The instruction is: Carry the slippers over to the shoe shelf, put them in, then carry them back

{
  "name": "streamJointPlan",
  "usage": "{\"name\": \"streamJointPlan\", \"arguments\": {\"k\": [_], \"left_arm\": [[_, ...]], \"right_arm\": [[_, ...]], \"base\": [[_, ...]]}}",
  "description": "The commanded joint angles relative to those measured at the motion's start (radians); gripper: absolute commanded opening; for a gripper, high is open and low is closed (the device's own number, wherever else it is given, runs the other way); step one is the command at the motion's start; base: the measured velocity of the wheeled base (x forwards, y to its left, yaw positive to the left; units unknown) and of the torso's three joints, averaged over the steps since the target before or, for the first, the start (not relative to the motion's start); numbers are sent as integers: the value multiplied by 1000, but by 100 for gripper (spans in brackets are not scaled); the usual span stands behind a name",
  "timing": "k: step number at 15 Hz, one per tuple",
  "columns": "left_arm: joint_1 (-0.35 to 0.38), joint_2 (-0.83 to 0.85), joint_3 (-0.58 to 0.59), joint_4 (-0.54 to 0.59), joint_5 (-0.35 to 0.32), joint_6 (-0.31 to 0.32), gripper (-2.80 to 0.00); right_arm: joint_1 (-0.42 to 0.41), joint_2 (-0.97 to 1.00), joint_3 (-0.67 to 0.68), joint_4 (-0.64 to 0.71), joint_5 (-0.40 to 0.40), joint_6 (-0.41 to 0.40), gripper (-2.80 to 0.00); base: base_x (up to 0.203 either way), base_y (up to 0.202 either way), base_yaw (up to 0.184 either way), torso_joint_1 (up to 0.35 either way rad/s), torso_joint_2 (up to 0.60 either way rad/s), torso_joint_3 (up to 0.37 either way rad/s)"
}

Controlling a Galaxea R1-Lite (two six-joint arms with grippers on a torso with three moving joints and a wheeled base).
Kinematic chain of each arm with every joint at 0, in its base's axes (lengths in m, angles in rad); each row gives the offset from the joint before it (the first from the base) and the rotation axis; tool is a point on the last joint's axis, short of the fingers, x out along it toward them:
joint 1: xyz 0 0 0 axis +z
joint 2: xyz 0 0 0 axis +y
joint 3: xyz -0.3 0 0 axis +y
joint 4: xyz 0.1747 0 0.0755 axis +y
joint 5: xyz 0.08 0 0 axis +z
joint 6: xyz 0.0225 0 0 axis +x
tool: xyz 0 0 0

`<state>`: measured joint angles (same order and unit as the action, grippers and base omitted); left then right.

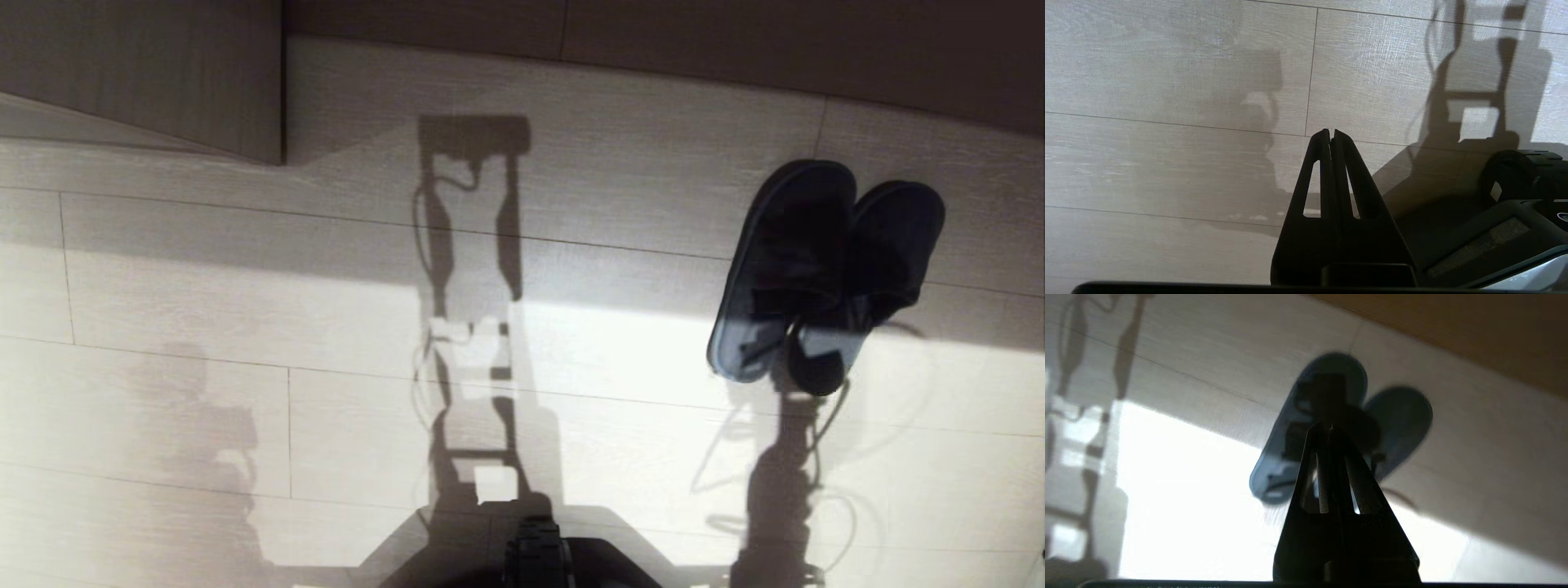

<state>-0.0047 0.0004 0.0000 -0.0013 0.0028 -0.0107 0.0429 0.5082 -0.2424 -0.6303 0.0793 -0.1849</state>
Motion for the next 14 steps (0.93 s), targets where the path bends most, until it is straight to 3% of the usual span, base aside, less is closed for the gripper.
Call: {"name": "streamJointPlan", "arguments": {"k": [1,5,7,10,14], "left_arm": [[0,-2,2,0,0,0,-280],[0,-2,2,0,0,0,-280],[0,0,2,0,0,0,-280],[0,0,2,0,0,0,-280],[0,-2,2,0,-1,0,-280]], "right_arm": [[-28,-215,14,120,3,24,-280],[-49,-432,93,377,25,58,-280],[-51,-444,107,407,28,59,-280],[-51,-506,234,526,12,52,-280],[-51,-510,242,627,-56,61,-280]], "base": [[0,0,0,0,0,0],[0,0,0,0,0,0],[0,0,0,0,0,0],[0,0,0,0,0,0],[0,0,0,0,0,0]]}}
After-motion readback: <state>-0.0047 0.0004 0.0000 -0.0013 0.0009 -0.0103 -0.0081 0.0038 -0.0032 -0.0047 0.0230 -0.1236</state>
